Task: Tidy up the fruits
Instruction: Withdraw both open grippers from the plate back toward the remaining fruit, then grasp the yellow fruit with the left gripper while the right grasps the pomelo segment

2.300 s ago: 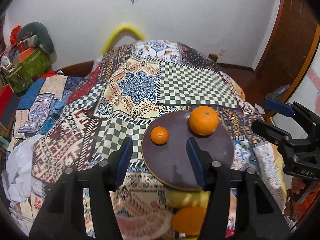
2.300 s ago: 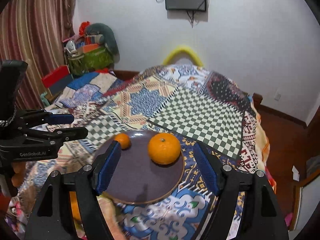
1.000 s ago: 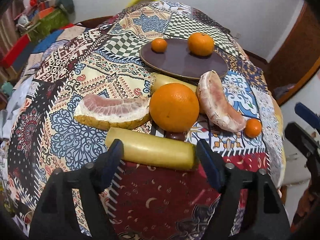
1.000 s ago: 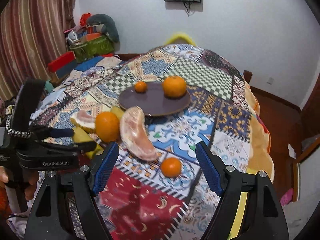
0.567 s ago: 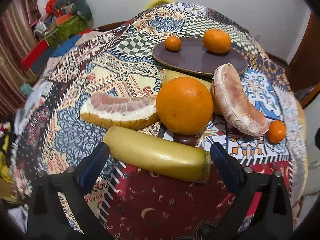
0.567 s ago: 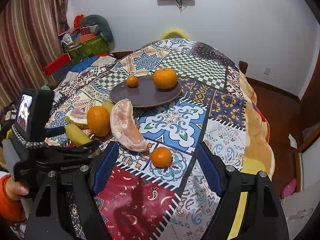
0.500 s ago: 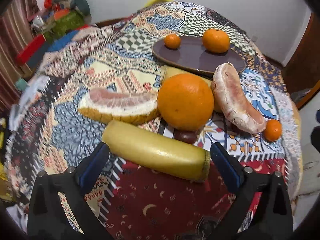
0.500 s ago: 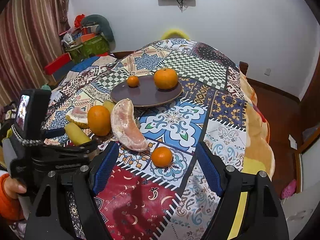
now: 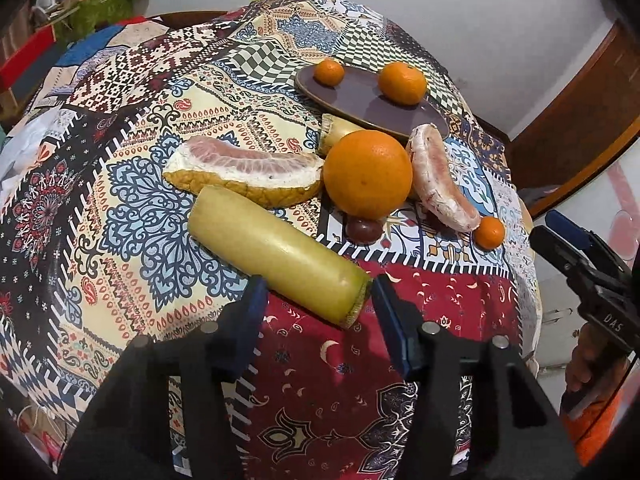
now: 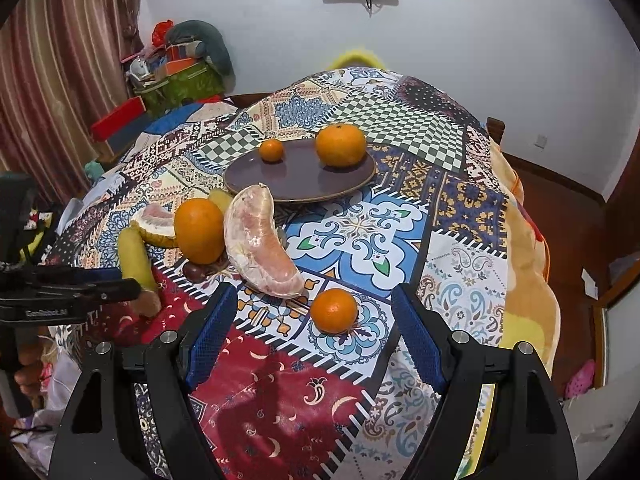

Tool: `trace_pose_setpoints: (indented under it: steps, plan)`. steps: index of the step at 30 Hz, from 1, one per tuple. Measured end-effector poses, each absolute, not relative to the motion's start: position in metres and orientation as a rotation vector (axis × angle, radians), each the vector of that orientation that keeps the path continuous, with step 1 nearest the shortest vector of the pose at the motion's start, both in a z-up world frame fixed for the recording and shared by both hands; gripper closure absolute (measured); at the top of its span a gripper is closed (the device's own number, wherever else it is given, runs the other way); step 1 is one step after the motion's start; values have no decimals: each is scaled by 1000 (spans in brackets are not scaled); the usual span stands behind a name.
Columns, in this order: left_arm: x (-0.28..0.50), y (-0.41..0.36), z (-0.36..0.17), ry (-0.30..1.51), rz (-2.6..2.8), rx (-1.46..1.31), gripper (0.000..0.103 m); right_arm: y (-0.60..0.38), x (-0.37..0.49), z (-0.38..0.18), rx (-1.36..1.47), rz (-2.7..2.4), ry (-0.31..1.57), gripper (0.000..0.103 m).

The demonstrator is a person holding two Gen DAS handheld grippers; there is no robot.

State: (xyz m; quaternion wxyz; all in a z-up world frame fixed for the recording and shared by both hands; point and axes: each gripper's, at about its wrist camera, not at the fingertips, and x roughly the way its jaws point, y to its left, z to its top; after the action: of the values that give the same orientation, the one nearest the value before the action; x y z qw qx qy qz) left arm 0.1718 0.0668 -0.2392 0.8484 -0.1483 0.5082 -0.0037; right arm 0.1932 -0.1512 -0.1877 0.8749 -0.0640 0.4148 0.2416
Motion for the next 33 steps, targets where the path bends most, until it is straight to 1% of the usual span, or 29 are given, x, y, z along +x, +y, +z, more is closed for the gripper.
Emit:
trace_pose_setpoints:
  steps: [5, 10, 12, 15, 18, 20, 22, 24, 25, 26, 28, 30, 33]
  plan:
    - [181, 65, -239, 1081, 24, -320, 48, -142, 200, -192, -141, 524, 874, 27]
    - [193, 70, -244, 1105, 54, -377, 41, -126, 205, -198, -177, 558, 877, 27]
    - [197, 72, -247, 1110, 65, -388, 34, -119, 208, -202, -193, 577, 880, 27]
    - [203, 76, -252, 1121, 79, -427, 28, -109, 214, -209, -215, 601, 889, 27]
    - [210, 78, -257, 1128, 96, -437, 23, -101, 220, -218, -215, 630, 913, 27]
    - [215, 76, -258, 1121, 112, -415, 23, -98, 225, -223, -213, 639, 925, 28]
    - [218, 74, -259, 1118, 126, -394, 22, -96, 231, -227, -207, 645, 934, 34]
    - [220, 73, -261, 1109, 141, -390, 22, -94, 234, -229, -197, 657, 947, 45]
    - [220, 72, -261, 1105, 149, -383, 22, -93, 236, -232, -191, 665, 957, 47]
    - [221, 71, -261, 1100, 153, -375, 22, -93, 237, -233, -180, 682, 966, 50]
    - [220, 70, -261, 1092, 147, -370, 27, -92, 236, -234, -172, 690, 966, 51]
    - [217, 70, -261, 1090, 129, -363, 38, -93, 234, -232, -171, 690, 958, 52]
    - [211, 75, -259, 1094, 91, -369, 48, -98, 231, -228, -145, 686, 949, 54]
